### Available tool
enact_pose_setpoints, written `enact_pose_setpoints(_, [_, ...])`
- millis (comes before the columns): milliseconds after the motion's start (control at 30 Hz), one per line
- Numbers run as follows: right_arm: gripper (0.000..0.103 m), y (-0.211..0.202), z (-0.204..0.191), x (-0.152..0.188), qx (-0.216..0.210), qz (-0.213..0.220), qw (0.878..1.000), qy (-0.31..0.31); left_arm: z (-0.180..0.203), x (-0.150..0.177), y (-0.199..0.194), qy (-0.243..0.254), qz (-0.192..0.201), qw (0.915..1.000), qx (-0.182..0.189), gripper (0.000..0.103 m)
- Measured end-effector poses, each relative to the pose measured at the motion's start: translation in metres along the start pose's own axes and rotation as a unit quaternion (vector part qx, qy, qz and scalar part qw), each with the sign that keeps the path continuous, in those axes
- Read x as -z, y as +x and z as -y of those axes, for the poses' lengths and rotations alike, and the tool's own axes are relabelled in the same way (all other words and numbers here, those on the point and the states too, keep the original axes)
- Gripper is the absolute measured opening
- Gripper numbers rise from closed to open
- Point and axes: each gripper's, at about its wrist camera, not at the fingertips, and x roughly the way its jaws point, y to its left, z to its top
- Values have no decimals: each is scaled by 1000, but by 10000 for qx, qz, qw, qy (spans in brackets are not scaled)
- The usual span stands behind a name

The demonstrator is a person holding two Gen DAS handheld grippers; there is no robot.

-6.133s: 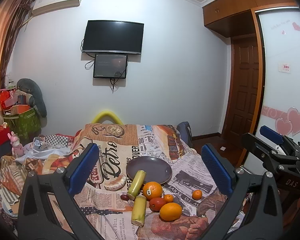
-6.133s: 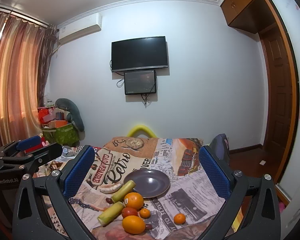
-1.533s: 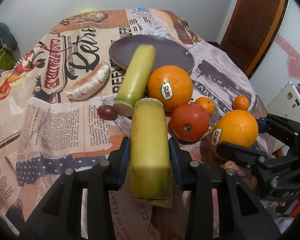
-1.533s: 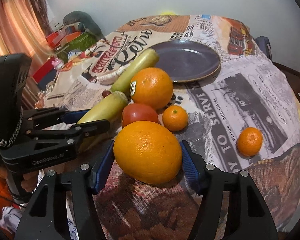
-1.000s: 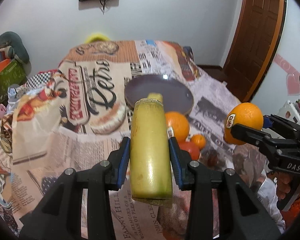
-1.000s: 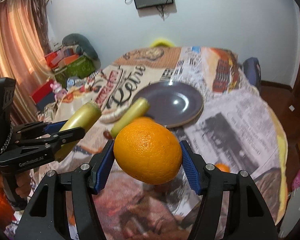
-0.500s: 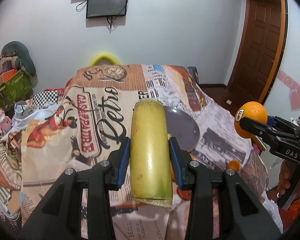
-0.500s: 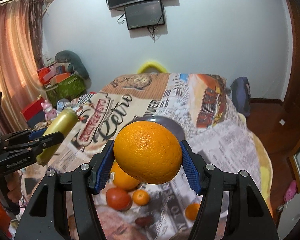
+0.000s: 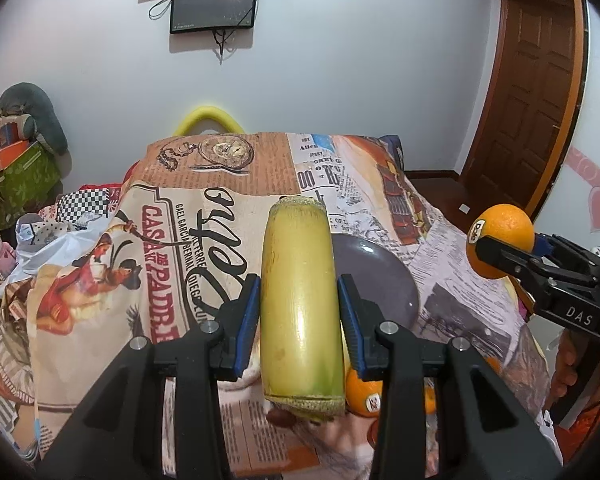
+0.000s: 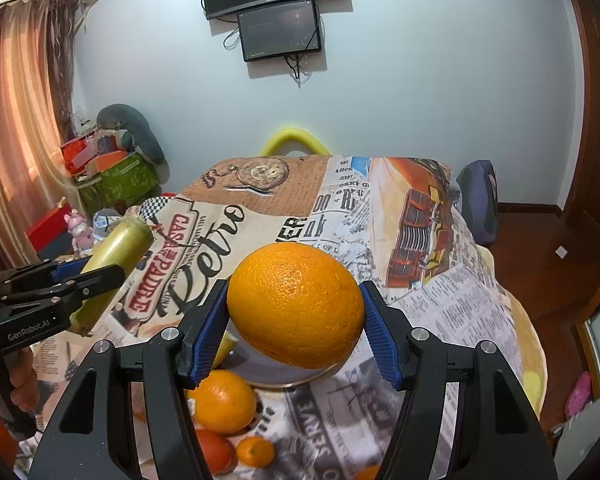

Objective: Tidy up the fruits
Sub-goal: 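Carry the vegetable and orange to the grey plate and release both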

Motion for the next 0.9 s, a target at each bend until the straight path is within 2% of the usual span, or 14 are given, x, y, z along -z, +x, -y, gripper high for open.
enact_pose_setpoints(433, [61, 65, 14, -8, 81, -361, 9993, -69, -7, -12, 68, -32, -297, 9994, -151, 39])
enact_pose_setpoints(900, [61, 123, 19, -5, 126, -901, 9957, -159, -4, -13, 136, 58, -851, 9963, 86, 39])
